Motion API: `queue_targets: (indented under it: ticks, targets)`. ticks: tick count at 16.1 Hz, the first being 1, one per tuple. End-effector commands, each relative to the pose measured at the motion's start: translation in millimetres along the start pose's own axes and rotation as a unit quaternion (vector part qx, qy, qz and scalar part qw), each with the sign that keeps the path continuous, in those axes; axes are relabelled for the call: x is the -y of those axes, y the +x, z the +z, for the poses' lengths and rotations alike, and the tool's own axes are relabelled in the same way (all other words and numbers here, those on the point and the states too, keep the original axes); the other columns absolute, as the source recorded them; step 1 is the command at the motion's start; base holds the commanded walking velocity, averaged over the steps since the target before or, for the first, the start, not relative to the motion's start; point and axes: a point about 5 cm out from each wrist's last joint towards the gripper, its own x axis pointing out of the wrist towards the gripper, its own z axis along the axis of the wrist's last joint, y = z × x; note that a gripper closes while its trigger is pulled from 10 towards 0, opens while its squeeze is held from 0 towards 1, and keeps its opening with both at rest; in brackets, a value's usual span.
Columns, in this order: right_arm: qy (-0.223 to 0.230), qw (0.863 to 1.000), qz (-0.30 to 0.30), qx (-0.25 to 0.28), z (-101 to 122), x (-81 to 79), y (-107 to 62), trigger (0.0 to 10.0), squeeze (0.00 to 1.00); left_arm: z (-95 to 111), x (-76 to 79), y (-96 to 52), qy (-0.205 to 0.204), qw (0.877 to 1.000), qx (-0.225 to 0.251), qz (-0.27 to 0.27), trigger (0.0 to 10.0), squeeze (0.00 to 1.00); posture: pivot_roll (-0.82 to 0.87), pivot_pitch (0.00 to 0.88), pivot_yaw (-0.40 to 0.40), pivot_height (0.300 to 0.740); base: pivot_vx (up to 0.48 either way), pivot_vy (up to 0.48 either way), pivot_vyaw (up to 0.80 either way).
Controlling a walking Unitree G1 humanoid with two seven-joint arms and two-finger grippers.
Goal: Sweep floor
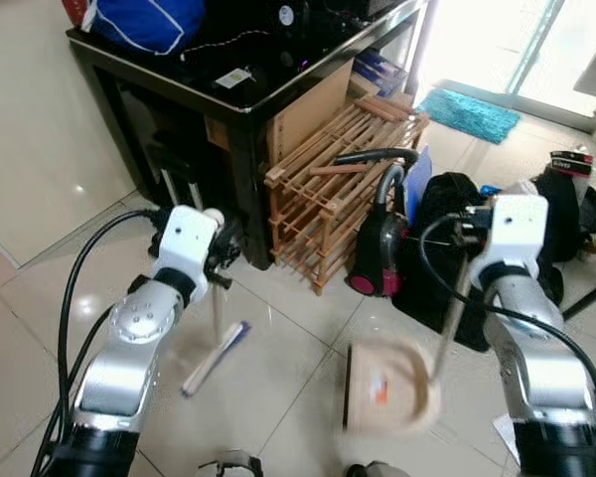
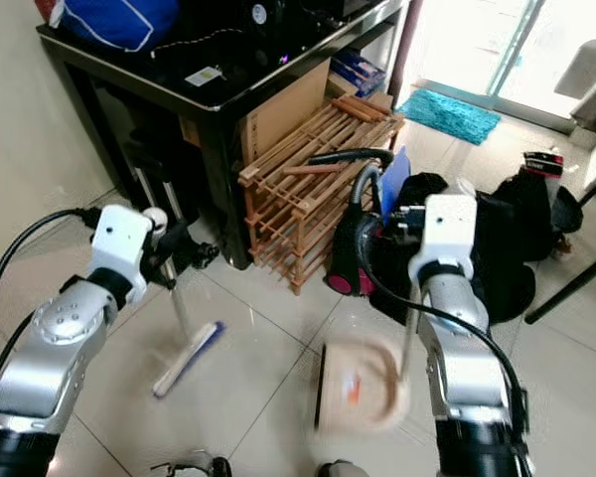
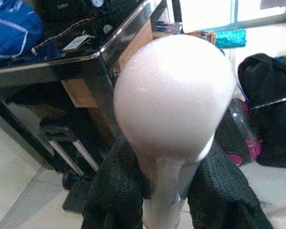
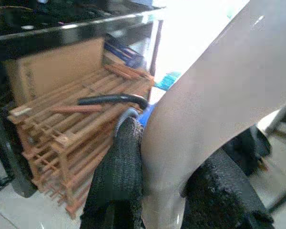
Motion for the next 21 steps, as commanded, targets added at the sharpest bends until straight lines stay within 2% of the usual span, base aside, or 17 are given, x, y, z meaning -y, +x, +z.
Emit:
queue_targets:
  ticks: [1, 2, 4, 5, 8, 9, 10, 11, 15, 18, 21]
  targets:
    - [0.012, 0.999, -0.029, 0.012, 9.5, 8.4, -7.1, 10.0, 0.0, 17.2, -2.6, -1.2, 0.024, 0.999, 0.037, 0.017, 10.0, 0.0, -0.01, 0.038, 0.016, 0.74, 0.0, 0.0, -0.8]
    - [0.015, 0.999, -0.035, 0.003, 7.8, 8.9, -8.9, 10.0, 0.0, 17.9, -3.0, -1.0, 0.022, 0.999, 0.036, 0.019, 10.0, 0.0, -0.01, 0.041, 0.016, 0.74, 0.0, 0.0, -0.8]
    - [0.015, 0.999, -0.045, -0.021, 4.4, 9.4, -17.0, 10.0, 0.0, 16.8, -0.4, 1.0, -0.016, 1.0, 0.009, 0.012, 10.0, 0.0, 0.0, 0.047, 0.013, 0.74, 0.0, 0.0, -0.8]
    - [0.001, 0.999, -0.049, -0.014, 4.9, 11.0, -20.8, 10.0, 0.0, 17.2, 0.8, 1.6, -0.006, 1.0, 0.008, 0.009, 10.0, 0.0, 0.01, 0.048, 0.011, 0.74, 0.0, 0.0, -0.8]
    - [0.004, 0.997, -0.078, -0.02, 4.2, 19.6, -30.4, 10.0, 0.0, 12.2, 10.8, 2.2, -0.044, 0.999, -0.01, -0.01, 10.0, 0.0, -0.01, 0.043, 0.029, 0.74, 0.0, 0.0, -0.8]
    - [0.014, 0.996, -0.089, -0.007, 11.1, 22.3, -31.6, 10.0, 0.0, 13.7, 13.0, 3.5, 0.005, 1.0, 0.004, -0.014, 10.0, 0.0, -0.01, 0.046, 0.034, 0.74, 0.0, 0.0, -0.8]
    - [0.021, 0.995, -0.097, 0.003, 15.3, 23.6, -31.8, 10.0, 0.0, 15.1, 13.4, 4.5, 0.032, 0.999, 0.017, -0.008, 10.0, 0.0, -0.02, 0.047, 0.035, 0.74, 0.0, 0.0, -0.8]
    - [0.02, 0.994, -0.104, 0.008, 17.3, 24.8, -31.8, 10.0, 0.0, 15.6, 10.7, 6.6, 0.037, 0.999, 0.02, 0.018, 10.0, 0.0, -0.02, 0.046, 0.035, 0.74, 0.0, 0.0, -0.8]
    - [0.031, 0.994, -0.102, 0.007, 20.2, 20.6, -28.9, 10.0, 0.0, 22.6, 6.7, 11.3, -0.009, 1.0, 0.013, 0.006, 10.0, 0.0, -0.01, 0.048, 0.032, 0.74, 0.0, 0.0, -0.8]
    - [0.036, 0.996, -0.086, 0.0, 19.2, 15.8, -30.0, 10.0, 0.0, 21.0, 5.8, 9.0, 0.006, 1.0, 0.015, 0.005, 10.0, 0.0, -0.01, 0.054, 0.027, 0.74, 0.0, 0.0, -0.8]
    - [0.036, 0.996, -0.077, -0.008, 17.9, 13.0, -31.6, 10.0, 0.0, 17.5, 4.1, 5.0, -0.008, 1.0, 0.007, 0.014, 10.0, 0.0, -0.01, 0.061, 0.018, 0.74, 0.0, 0.0, -0.8]
